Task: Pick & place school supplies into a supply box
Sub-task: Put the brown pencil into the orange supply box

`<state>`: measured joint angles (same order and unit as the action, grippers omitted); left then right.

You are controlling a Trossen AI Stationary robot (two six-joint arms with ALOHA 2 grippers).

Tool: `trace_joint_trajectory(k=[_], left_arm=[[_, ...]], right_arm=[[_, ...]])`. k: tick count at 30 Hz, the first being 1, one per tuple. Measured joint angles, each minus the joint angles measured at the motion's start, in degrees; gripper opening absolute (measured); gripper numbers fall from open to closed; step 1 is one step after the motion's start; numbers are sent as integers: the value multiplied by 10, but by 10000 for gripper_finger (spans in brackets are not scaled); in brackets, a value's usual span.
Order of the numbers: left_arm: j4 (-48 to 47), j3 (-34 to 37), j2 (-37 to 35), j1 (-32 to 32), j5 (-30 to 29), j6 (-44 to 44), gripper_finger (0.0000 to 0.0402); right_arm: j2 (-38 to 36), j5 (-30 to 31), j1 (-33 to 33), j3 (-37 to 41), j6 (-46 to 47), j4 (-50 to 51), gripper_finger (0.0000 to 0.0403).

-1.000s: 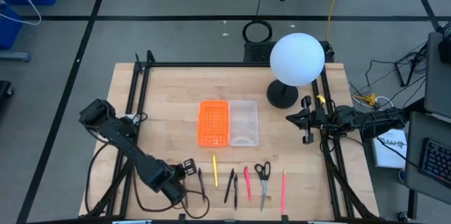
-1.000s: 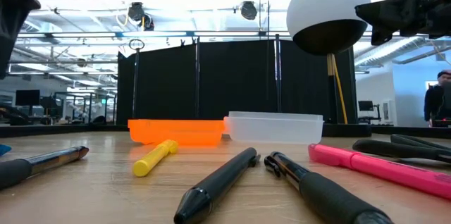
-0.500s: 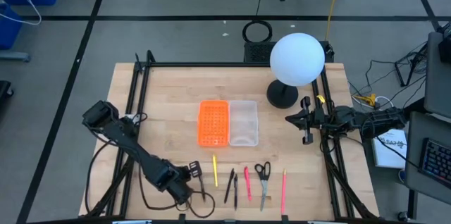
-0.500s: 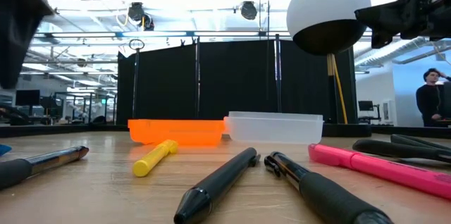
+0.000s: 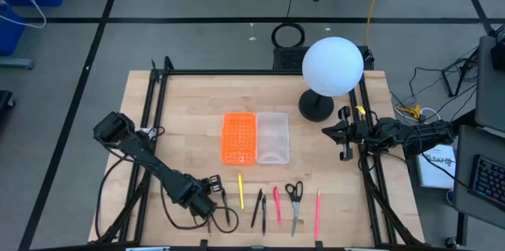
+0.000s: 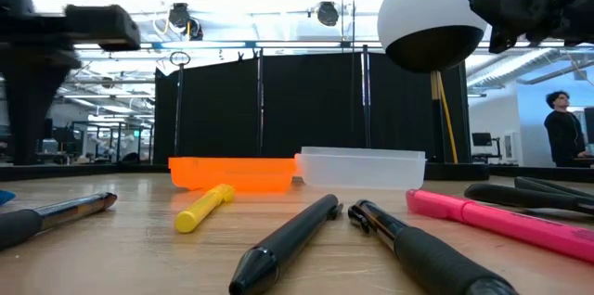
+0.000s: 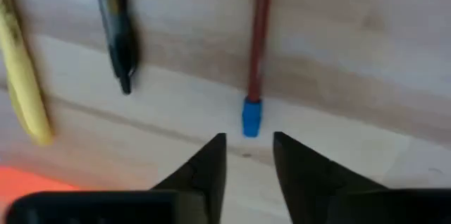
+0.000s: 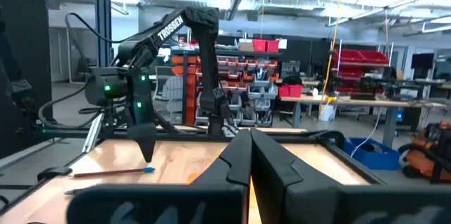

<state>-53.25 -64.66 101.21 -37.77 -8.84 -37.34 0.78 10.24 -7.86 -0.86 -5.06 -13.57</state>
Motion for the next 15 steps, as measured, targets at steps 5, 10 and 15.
trace_joint_trajectory(k=[5,10,15], left_arm=[[8,0,0,3,25,-15,196],[10,0,0,11,47,-11,213],[16,0,0,13,54,-26,214]], right_arm=[[0,0,0,0,5,1,0],[0,0,0,0,14,1,0],[0,0,0,0,14,1,0]])
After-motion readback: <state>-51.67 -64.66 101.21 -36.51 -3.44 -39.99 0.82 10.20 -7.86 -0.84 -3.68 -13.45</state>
